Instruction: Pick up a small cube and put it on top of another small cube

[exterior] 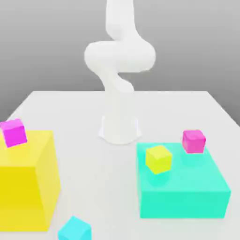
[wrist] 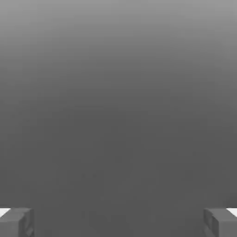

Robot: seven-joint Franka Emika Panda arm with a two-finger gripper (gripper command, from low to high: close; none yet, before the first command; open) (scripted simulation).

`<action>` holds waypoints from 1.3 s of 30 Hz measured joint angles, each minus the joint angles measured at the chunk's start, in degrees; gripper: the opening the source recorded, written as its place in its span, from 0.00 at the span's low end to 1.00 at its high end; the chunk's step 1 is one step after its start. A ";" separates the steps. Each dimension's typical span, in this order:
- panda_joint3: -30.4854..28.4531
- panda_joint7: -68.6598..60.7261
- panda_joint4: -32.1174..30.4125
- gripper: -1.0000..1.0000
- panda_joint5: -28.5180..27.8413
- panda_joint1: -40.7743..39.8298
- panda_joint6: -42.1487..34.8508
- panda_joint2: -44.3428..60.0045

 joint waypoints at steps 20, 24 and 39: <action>-18.16 -50.98 -0.77 0.50 17.54 13.00 8.63 37.46; -18.33 -60.11 -1.01 0.50 19.62 12.20 10.62 44.52; -14.02 -81.45 -0.66 0.50 19.13 5.15 24.48 68.26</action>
